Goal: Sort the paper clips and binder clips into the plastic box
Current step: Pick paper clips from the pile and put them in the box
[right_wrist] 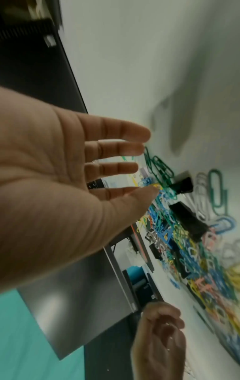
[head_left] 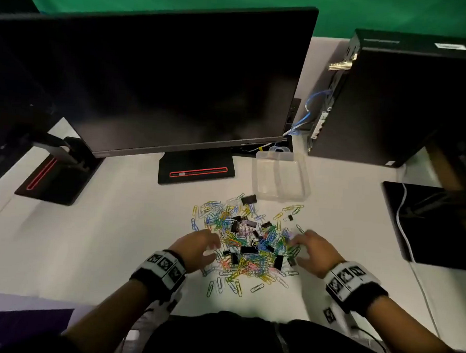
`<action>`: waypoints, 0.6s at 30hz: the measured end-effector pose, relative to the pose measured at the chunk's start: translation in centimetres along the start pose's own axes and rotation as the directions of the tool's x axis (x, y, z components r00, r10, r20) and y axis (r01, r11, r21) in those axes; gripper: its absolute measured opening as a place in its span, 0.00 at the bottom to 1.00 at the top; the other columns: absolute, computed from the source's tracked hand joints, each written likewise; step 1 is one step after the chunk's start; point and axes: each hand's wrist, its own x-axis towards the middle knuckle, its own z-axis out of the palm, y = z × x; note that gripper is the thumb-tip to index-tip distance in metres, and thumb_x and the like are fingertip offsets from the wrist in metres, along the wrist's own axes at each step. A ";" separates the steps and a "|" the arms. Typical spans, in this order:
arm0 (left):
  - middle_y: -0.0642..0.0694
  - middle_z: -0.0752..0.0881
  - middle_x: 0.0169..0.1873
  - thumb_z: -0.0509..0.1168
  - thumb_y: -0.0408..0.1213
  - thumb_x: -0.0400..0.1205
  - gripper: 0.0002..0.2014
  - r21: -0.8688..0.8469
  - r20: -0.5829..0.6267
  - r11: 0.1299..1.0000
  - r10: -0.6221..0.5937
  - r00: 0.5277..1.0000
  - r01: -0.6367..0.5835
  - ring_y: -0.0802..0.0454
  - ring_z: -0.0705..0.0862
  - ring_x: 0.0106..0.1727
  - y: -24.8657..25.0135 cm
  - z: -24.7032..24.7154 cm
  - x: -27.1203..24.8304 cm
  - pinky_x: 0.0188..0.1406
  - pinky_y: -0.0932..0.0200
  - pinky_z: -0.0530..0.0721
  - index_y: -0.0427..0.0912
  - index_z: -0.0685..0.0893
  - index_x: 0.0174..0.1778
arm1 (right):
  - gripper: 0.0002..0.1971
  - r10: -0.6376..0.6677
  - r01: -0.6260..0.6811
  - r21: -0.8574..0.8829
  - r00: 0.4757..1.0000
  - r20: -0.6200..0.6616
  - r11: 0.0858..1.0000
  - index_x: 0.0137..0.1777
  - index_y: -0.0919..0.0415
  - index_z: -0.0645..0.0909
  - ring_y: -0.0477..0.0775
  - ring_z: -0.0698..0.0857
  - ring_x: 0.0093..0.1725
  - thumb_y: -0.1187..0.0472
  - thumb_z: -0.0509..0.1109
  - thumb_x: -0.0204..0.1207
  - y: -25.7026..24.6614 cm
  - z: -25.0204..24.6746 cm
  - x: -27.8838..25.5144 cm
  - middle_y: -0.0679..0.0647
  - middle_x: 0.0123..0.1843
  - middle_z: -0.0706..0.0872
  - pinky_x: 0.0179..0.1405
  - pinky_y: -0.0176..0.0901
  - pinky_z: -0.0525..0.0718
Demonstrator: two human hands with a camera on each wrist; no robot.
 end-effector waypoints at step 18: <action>0.44 0.70 0.64 0.75 0.47 0.69 0.28 -0.063 -0.042 0.998 -0.025 0.999 0.022 0.45 0.65 0.66 0.5 3.0 5.3 0.68 0.48 0.72 0.51 0.75 0.64 | 0.23 -0.145 0.139 0.147 0.989 0.026 0.979 0.60 0.48 0.81 0.53 0.75 0.47 0.62 0.77 0.65 -2.4 1.2 5.6 0.53 0.49 0.73 0.44 0.39 0.70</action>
